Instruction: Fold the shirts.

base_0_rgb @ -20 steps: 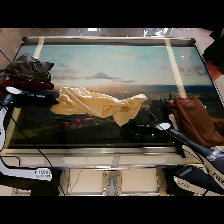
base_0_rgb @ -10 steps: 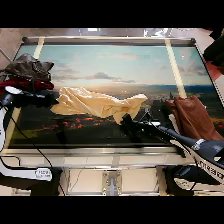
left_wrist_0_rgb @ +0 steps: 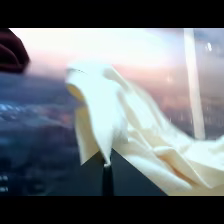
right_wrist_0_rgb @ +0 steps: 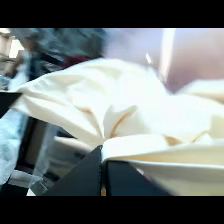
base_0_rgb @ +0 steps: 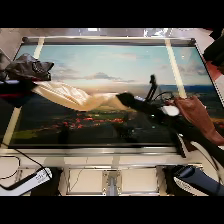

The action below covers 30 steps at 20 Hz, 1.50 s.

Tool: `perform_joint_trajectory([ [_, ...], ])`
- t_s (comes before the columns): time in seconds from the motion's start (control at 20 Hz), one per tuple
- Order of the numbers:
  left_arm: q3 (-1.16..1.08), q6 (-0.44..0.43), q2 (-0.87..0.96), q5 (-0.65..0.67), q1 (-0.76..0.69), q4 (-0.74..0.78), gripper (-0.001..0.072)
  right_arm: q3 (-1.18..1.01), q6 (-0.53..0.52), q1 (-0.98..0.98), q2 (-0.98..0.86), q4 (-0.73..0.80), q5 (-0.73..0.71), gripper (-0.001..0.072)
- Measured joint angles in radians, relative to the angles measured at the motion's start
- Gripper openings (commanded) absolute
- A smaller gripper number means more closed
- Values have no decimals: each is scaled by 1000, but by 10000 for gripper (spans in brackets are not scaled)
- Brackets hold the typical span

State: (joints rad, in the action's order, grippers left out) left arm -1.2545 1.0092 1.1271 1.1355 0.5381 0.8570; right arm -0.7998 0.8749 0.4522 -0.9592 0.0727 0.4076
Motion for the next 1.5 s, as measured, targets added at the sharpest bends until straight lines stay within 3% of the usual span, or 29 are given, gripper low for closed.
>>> perform_joint_trajectory([
  [0.2, -111, 66, -247, -23, 187, -84, 14, -187, 143, -74, 313, 326, 95, 14],
  [0.35, -213, 92, -351, -51, 243, -119, 14, -349, 275, -108, 468, 561, 156, 14],
  [0.5, -317, 130, -394, -55, 262, -87, 13, -492, 408, -121, 529, 802, 236, 14],
  [0.65, -373, 175, -401, 45, 209, -9, 14, -578, 534, -126, 535, 1055, 320, 13],
  [0.85, -317, 252, -306, 211, -15, 61, 15, -607, 666, -128, 428, 1356, 500, 12],
  [1.0, -224, 283, -150, 222, -202, 157, 15, -578, 712, -133, 266, 1514, 598, 12],
  [1.2, -175, 417, 127, 36, -327, 367, 16, -544, 774, -245, -15, 1582, 539, 13],
  [1.4, -163, 501, 365, -199, -362, 367, 18, -534, 813, -365, -298, 1457, 325, 15],
  [1.45, -161, 502, 408, -248, -366, 338, 99, -534, 818, -379, -359, 1416, 261, 64],
  [1.5, -161, 500, 444, -296, -369, 300, 437, -535, 823, -386, -416, 1369, 199, 284],
])
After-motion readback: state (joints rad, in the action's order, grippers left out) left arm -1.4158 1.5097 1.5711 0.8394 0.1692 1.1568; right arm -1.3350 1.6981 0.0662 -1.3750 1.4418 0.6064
